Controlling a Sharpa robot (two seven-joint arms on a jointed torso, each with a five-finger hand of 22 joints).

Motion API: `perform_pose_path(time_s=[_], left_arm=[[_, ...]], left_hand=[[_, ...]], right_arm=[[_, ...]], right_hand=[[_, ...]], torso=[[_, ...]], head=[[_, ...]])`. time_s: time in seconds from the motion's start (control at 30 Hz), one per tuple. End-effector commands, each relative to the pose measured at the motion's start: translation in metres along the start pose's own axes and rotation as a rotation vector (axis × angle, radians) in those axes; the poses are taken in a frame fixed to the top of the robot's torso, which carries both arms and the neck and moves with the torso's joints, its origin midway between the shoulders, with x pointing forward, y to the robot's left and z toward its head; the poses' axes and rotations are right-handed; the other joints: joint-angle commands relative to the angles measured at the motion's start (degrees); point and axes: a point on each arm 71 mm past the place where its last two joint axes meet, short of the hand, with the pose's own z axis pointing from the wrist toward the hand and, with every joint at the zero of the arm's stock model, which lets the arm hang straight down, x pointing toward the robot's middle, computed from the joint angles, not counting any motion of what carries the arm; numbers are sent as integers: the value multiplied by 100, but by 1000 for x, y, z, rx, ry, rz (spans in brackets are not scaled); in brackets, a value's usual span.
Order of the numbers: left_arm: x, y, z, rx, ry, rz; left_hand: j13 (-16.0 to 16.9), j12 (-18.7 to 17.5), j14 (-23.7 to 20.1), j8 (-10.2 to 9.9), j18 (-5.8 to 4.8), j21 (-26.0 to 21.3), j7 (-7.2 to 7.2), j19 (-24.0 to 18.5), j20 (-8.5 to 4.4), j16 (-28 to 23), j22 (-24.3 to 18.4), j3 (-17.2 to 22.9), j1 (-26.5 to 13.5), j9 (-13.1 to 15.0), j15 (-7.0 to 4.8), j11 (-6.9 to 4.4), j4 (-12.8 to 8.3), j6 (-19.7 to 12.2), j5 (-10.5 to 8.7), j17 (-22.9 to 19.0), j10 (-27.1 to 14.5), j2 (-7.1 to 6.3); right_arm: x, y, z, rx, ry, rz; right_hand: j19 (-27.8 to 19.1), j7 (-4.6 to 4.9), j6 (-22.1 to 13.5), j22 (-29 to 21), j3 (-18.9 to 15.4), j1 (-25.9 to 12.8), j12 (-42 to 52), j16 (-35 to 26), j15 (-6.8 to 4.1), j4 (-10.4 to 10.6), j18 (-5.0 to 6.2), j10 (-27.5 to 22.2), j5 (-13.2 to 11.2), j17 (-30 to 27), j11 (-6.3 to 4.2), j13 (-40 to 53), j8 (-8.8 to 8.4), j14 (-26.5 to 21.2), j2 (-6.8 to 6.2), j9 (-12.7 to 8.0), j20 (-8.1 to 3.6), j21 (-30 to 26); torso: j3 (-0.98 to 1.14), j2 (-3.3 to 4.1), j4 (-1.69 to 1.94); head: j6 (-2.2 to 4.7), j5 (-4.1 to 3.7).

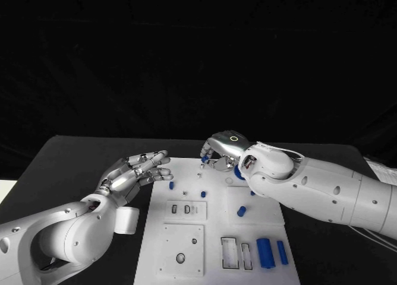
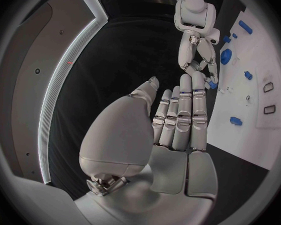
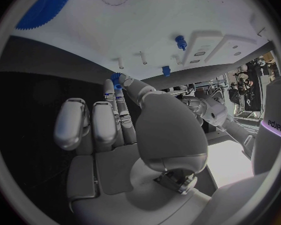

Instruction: Assemble the parts on the task board

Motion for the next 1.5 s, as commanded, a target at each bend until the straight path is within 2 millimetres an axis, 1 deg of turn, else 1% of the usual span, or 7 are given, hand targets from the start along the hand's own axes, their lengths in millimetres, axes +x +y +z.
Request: perform_pose_path(time_s=[0.03, 0.97, 1.1, 1.17, 1.3, 1.37, 1.5], left_arm=[[4, -1, 1, 7, 24, -13], [3, -2, 1, 6, 24, -12], [3, -2, 1, 5, 24, -12], [3, -2, 1, 4, 23, -12], [3, -2, 1, 2, 22, -11], [3, -2, 1, 1, 22, -11], [3, -2, 1, -2, 21, -15]], left_hand=[[4, -19, -53, -28, 34, -36, 38, -46, 2, -31, -7, 16, -40, -4, -12, 52, -15, -6, -33, 10, 2, 6], [3, -22, -60, -30, 34, -38, 41, -57, 5, -42, -8, 18, -41, -5, -9, 54, -21, -10, -33, 14, -1, 2], [3, -22, -60, -30, 34, -38, 41, -57, 5, -42, -8, 18, -41, -5, -9, 54, -21, -10, -33, 14, -1, 2], [2, -25, -66, -33, 35, -40, 45, -65, 8, -51, -9, 18, -43, -6, -6, 57, -25, -16, -34, 17, -8, -2], [-1, -31, -80, -39, 34, -44, 51, -82, 15, -69, -12, 19, -49, -9, 1, 64, -32, -31, -34, 23, -24, -8], [-1, -31, -80, -39, 34, -44, 51, -82, 15, -69, -12, 19, -49, -9, 1, 64, -32, -31, -34, 23, -24, -8], [-2, -33, -87, -41, 34, -47, 54, -93, 20, -80, -14, 20, -55, -10, 6, 68, -35, -40, -35, 28, -35, -8]], right_arm=[[5, 1, 1, 4, 45, 0], [10, 2, 4, 19, 89, -12], [11, 1, 5, 29, 85, -13], [11, 0, 5, 37, 83, -14], [10, -1, 6, 49, 70, -15], [9, -1, 5, 51, 62, -16], [6, -2, 1, 52, 38, -15]], right_hand=[[36, 37, -4, 10, 19, -4, 16, 38, -11, 1, -77, -29, -23, 7, 17, 5, -10, 191, -62, 9, -13, 26], [-10, 62, -75, -40, 30, -75, 5, 15, 12, 82, -65, -109, -71, -42, 44, -12, -44, 170, -154, 8, 7, 8], [-94, 136, -317, -183, 63, -128, -3, -75, 83, 160, -41, -386, -147, -178, 119, -62, -65, 129, -254, -42, 57, -71], [-219, 193, -590, -488, 21, -197, 8, -82, 144, 235, 15, -706, -202, -192, 189, -76, -64, 124, -378, -107, 117, -238], [-445, 159, -1231, -1122, -370, -193, 21, -147, 221, 415, 131, -1382, -289, -296, 289, -82, -56, 101, -564, -239, 205, -618], [-426, 188, -1316, -1174, -666, -20, 83, -155, 227, 564, 133, -1467, -282, -319, 309, -65, -32, 100, -526, -219, 237, -664], [-386, 223, -1253, -1162, -762, 78, 189, -157, 209, 671, 133, -1330, -210, -330, 270, -47, -21, 100, -481, -205, 221, -659]], torso=[[-8, 17, 26], [-31, 52, 37], [-34, 58, 43], [-33, 57, 44], [-35, 57, 40], [-36, 57, 41], [-26, 63, 38]], head=[[-7, 12], [-11, 43], [-7, 39], [-3, 37], [6, 38], [-4, 37], [7, 33]])
